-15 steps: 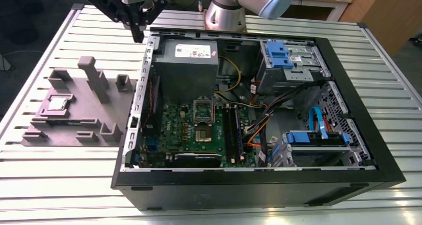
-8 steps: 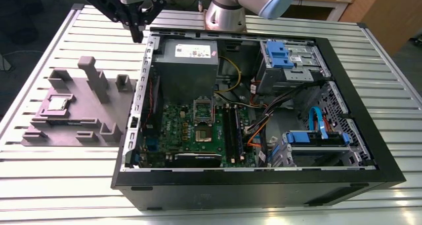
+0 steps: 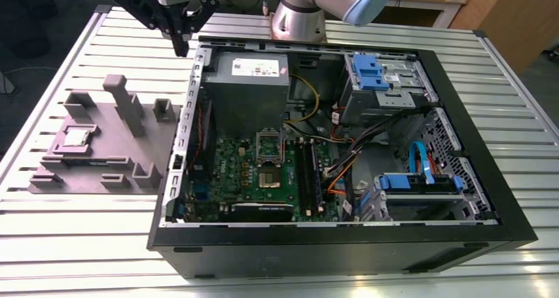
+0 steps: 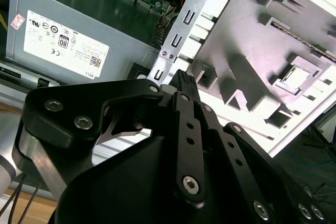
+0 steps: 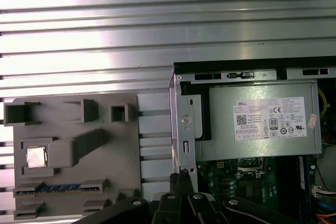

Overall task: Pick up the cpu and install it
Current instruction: 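Reach for the cpu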

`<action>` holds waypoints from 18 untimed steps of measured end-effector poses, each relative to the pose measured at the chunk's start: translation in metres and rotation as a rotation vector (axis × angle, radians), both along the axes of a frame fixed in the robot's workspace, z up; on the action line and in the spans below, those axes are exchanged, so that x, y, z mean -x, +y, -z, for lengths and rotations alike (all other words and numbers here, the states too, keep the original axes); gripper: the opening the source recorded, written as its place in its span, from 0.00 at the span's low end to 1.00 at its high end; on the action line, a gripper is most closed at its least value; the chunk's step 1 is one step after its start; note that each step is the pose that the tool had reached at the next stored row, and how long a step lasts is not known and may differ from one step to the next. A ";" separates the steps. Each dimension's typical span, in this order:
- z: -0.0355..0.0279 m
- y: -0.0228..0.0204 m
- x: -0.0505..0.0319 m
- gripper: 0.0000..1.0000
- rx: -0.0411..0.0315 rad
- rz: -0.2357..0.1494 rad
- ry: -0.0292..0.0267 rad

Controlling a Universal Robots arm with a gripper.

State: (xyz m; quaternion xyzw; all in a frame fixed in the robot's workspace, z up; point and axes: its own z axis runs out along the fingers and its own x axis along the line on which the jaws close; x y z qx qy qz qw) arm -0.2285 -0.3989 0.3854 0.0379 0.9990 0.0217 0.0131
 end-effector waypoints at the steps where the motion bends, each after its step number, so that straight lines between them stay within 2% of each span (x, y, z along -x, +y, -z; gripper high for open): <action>1: 0.0000 0.0000 0.0003 0.11 0.0000 0.000 0.0000; 18: 0.0004 0.0000 0.0075 0.11 0.0001 0.000 0.0000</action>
